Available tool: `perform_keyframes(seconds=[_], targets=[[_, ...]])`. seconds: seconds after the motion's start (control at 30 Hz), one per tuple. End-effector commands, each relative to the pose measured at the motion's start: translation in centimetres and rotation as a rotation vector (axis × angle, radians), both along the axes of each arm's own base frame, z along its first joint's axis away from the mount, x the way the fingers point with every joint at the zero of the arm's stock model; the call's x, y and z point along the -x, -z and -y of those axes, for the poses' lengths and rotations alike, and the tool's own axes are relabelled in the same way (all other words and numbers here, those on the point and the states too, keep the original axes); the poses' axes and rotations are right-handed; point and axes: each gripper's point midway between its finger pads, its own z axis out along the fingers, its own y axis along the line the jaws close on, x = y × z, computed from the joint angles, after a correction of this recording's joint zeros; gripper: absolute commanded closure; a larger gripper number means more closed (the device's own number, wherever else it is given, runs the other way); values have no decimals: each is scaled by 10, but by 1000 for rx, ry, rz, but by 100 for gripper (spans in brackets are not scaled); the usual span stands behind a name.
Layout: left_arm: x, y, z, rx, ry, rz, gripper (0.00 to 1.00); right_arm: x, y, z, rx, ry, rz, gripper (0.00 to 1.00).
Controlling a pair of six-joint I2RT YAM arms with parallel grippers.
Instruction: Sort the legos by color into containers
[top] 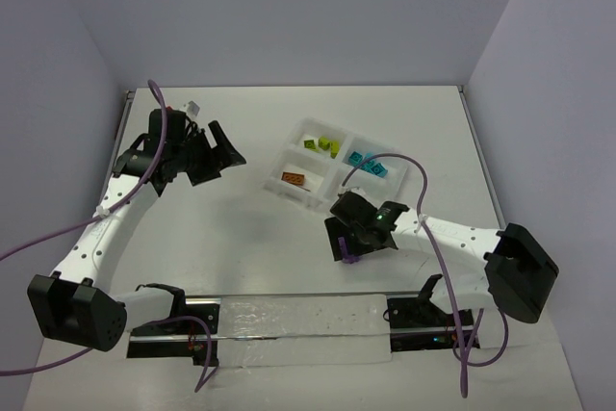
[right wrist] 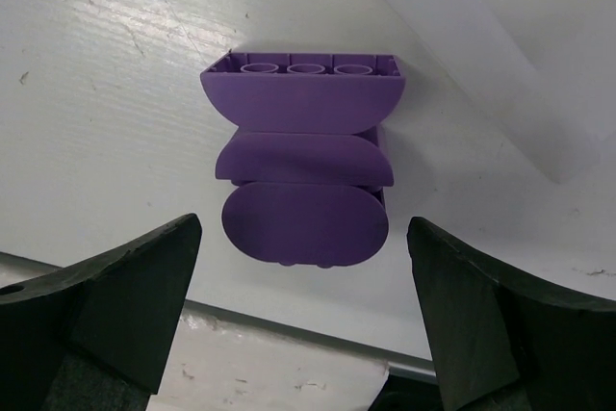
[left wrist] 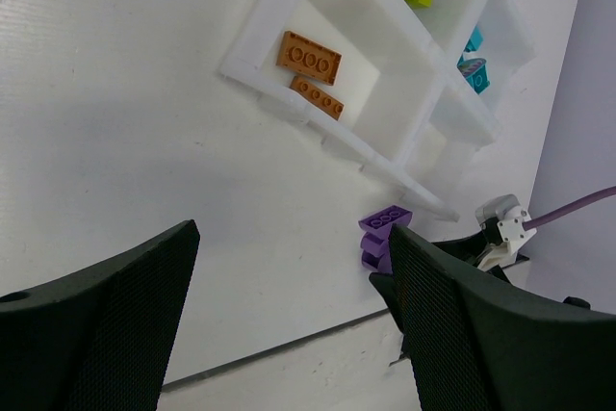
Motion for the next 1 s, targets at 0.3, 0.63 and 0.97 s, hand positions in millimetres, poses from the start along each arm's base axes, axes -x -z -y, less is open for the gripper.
perform_keyframes(seconds=[0.3, 0.63, 0.97], targets=[[-6, -10, 7, 41, 16, 37, 13, -18, 5, -13, -5, 20, 43, 26], [-4, -8, 10, 55, 22, 25, 13, -6, -37, -32, -119, -60, 112, 61], [25, -15, 50, 205, 270, 40, 13, 13, -111, -63, -281, -224, 188, 62]])
